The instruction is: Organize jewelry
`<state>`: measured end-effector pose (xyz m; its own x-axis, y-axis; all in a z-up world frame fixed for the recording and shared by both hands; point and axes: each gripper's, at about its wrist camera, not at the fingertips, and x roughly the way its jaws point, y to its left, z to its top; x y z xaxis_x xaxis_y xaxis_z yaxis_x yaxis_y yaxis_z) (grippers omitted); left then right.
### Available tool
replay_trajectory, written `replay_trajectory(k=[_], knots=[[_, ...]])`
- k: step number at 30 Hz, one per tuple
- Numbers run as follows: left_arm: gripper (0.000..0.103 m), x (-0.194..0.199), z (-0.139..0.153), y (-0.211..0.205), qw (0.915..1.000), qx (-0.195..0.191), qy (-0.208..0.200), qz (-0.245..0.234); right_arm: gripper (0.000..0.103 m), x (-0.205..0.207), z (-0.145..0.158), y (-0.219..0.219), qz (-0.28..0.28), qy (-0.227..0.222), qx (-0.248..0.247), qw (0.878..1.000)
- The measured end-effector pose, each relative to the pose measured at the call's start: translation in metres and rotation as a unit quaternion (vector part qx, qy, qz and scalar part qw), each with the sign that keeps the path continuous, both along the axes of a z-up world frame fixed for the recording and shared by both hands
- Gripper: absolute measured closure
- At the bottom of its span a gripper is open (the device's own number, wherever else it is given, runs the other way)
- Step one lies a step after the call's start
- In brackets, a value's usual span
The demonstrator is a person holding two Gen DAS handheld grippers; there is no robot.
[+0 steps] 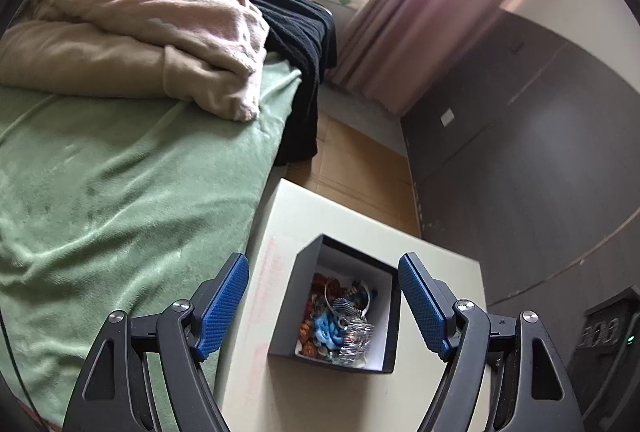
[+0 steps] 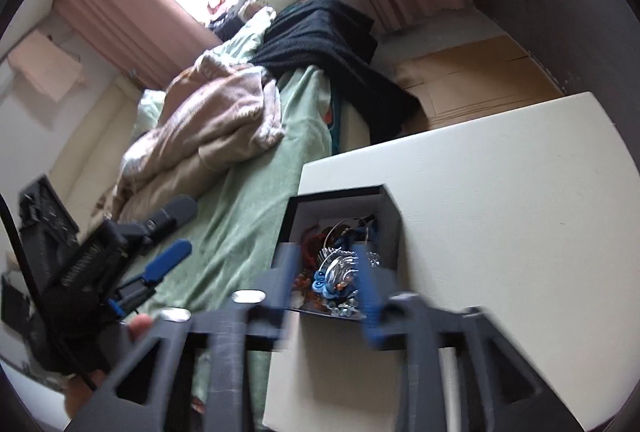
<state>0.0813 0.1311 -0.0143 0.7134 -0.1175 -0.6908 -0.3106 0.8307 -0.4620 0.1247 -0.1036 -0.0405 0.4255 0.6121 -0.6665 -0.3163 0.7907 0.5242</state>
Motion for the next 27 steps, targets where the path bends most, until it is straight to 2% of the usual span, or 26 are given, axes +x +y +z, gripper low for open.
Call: replay_trajectory(k=[2,6,9,13,17,19,21,23,27], knots=[[0.025,-0.002,0.002,-0.007,0.9999,0.013,0.000,-0.008,0.053,-0.005,0.007,-0.013,-0.021,-0.015,-0.004,1.000],[0.025,-0.007,0.006,-0.020,0.9993,0.030,0.000,-0.024,0.053,-0.011,0.012,-0.036,-0.041,-0.009,0.006,0.999],[0.025,-0.009,0.008,-0.032,0.9986,0.039,0.000,-0.037,0.053,-0.016,0.016,-0.047,-0.052,-0.014,-0.010,0.999],[0.023,-0.013,0.014,-0.052,0.9960,0.073,0.006,-0.051,0.053,-0.023,0.018,-0.066,-0.063,-0.016,-0.010,0.998],[0.010,-0.017,0.016,-0.069,0.9941,0.094,0.011,-0.053,0.053,-0.035,0.023,-0.086,-0.077,-0.027,-0.021,0.996],[0.009,-0.020,0.018,-0.077,0.9933,0.102,0.007,-0.054,0.053,-0.042,0.026,-0.097,-0.084,-0.032,-0.030,0.996],[0.006,-0.024,0.022,-0.086,0.9922,0.113,-0.001,-0.053,0.048,-0.049,0.028,-0.106,-0.091,-0.038,-0.038,0.994],[0.002,-0.027,0.025,-0.095,0.9911,0.122,-0.009,-0.051,0.029,-0.057,0.029,-0.117,-0.103,-0.040,-0.040,0.993],[0.001,-0.034,0.028,-0.114,0.9891,0.137,-0.022,-0.049,0.026,-0.068,0.037,-0.132,-0.117,-0.052,-0.052,0.990]])
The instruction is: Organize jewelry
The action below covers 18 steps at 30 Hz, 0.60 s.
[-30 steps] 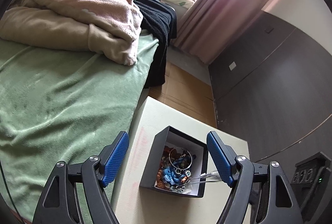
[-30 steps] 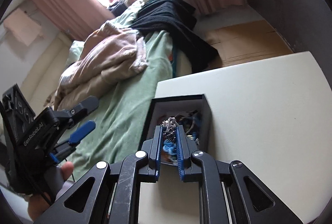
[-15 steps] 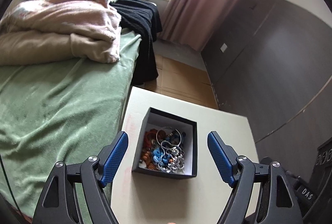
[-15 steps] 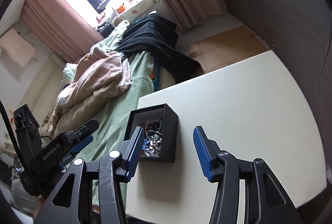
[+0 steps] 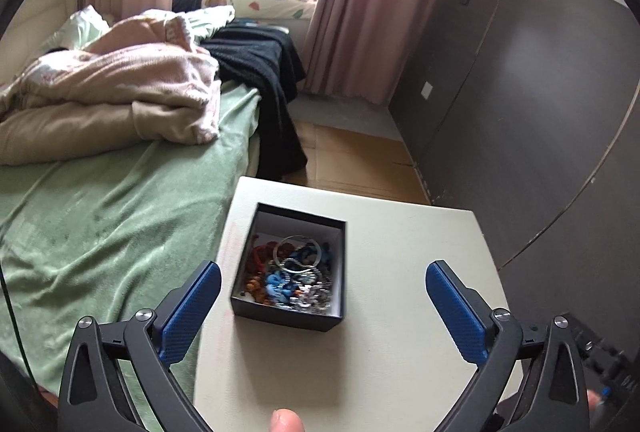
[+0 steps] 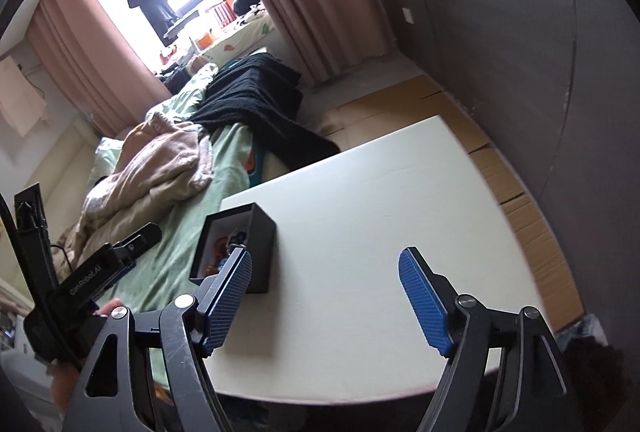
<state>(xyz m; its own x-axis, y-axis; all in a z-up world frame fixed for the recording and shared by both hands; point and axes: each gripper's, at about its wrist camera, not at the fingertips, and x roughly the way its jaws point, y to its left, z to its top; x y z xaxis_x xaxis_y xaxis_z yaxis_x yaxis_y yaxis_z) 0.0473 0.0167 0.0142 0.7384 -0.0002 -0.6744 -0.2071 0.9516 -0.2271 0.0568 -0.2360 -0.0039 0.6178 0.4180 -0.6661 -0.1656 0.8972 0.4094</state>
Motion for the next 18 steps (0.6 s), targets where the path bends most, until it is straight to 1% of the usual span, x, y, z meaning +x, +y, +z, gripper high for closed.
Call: replay_trajectory(k=[1,4,5,7,9,11,15,18], knots=[[0.001,-0.002,0.001,-0.007,1.0000,0.006,-0.005,-0.004,0.023,-0.001,0.003,-0.003,0.000,-0.003,-0.001,1.000],[0.001,-0.006,0.001,-0.025,0.9994,0.029,-0.013,-0.017,0.004,-0.004,0.010,-0.013,-0.003,-0.015,-0.001,1.000],[0.001,-0.009,-0.001,-0.031,0.9988,0.041,-0.016,-0.021,0.000,-0.005,0.012,-0.016,-0.006,-0.016,-0.007,1.000],[0.001,-0.013,-0.004,-0.038,0.9984,0.048,-0.015,-0.024,0.000,-0.004,0.011,-0.020,-0.006,-0.012,-0.019,1.000],[0.001,-0.019,-0.003,-0.043,0.9979,0.051,-0.027,-0.031,0.000,-0.003,0.009,-0.022,-0.002,-0.006,-0.020,1.000],[0.001,-0.024,-0.001,-0.048,0.9973,0.058,-0.037,-0.025,0.000,0.000,0.007,-0.025,0.000,-0.003,-0.022,1.000],[0.000,-0.027,0.004,-0.055,0.9970,0.053,-0.049,-0.028,0.000,0.001,0.007,-0.026,0.009,0.002,-0.026,1.000],[0.001,-0.027,0.007,-0.058,0.9963,0.063,-0.056,-0.018,0.000,-0.001,0.008,-0.028,0.008,0.001,-0.027,1.000]])
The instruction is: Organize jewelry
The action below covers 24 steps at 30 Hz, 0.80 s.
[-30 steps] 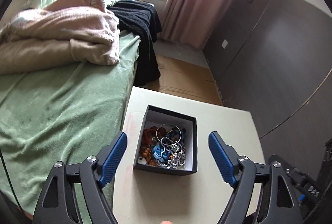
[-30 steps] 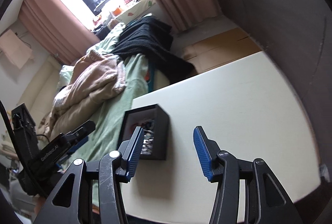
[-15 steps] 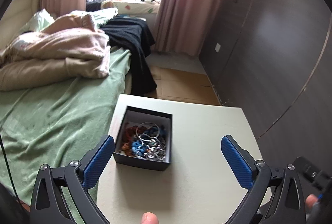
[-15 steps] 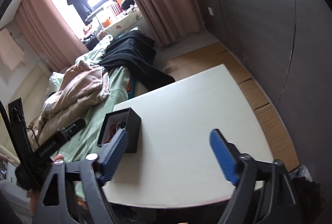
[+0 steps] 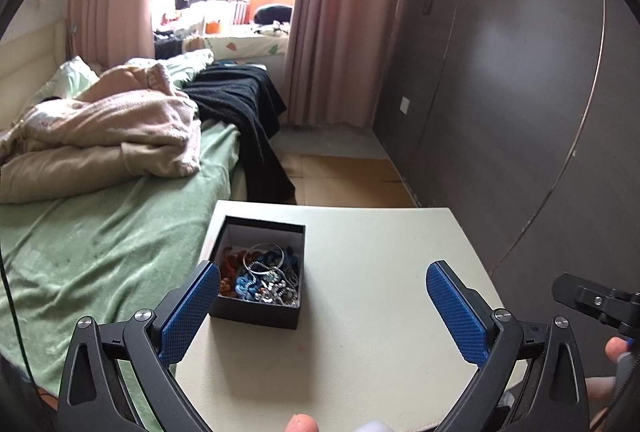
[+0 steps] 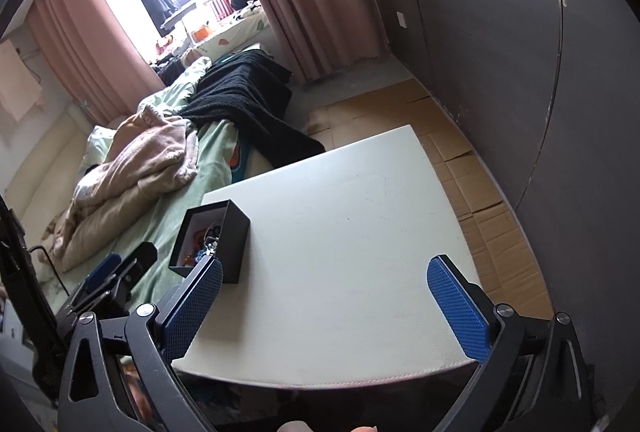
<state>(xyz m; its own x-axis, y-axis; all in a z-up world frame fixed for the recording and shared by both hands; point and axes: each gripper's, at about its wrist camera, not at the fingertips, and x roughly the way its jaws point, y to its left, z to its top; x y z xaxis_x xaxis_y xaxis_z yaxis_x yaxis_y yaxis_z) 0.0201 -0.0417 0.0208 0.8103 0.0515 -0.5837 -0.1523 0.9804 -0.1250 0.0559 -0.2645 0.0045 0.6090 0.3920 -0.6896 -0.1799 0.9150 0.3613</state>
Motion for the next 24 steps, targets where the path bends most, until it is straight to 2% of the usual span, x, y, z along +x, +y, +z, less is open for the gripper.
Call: replay_trajectory(k=[17,24], knots=[[0.001,-0.005,0.003,0.007,0.9999,-0.012,0.000,0.000,0.000,-0.006,-0.002,0.017,0.048,0.014,0.016,0.999],[0.001,-0.009,0.004,0.015,0.9999,-0.016,0.000,0.005,0.000,-0.008,-0.006,0.027,0.061,0.016,0.001,0.998]])
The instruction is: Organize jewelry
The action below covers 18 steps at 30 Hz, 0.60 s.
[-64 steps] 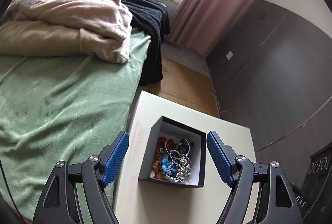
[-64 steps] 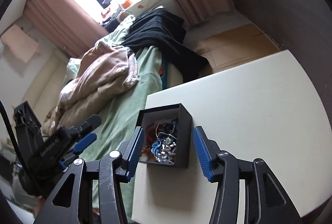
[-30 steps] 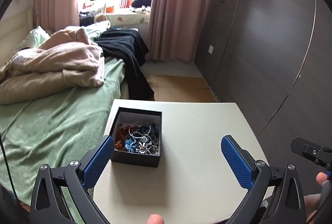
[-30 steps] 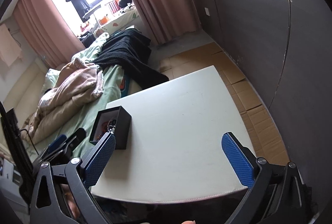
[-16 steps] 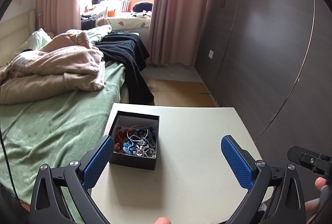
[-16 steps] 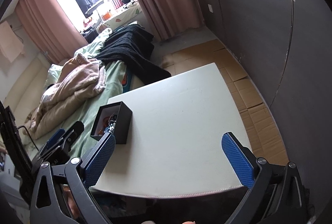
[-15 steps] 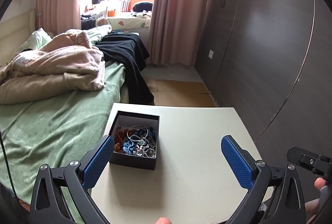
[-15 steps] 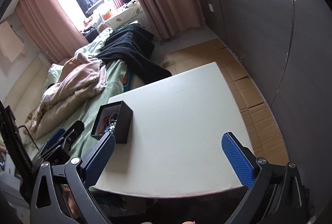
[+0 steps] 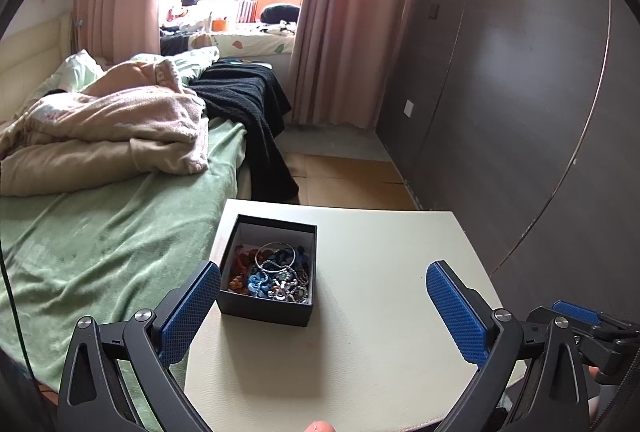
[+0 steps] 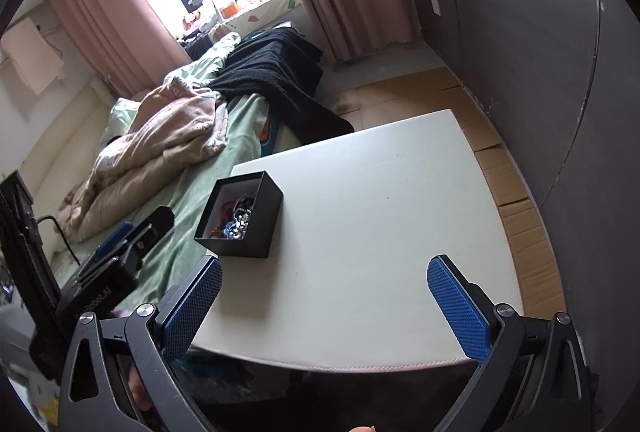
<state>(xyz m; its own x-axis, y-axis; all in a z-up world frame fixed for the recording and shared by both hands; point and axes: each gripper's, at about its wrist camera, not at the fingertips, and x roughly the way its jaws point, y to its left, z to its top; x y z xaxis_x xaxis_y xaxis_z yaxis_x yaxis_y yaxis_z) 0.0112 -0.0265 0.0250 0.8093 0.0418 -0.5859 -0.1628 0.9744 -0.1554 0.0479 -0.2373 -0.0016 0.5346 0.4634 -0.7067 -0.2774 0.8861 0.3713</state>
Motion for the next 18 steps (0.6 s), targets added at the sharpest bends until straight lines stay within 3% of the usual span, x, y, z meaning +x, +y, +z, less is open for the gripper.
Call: replay_trajectory(k=[18], knots=[[0.001,-0.0003,0.0013,-0.0036,1.0000,0.004,-0.002,0.000,0.000,0.0017,-0.0018,-0.0048,-0.013,0.007,0.000,1.000]])
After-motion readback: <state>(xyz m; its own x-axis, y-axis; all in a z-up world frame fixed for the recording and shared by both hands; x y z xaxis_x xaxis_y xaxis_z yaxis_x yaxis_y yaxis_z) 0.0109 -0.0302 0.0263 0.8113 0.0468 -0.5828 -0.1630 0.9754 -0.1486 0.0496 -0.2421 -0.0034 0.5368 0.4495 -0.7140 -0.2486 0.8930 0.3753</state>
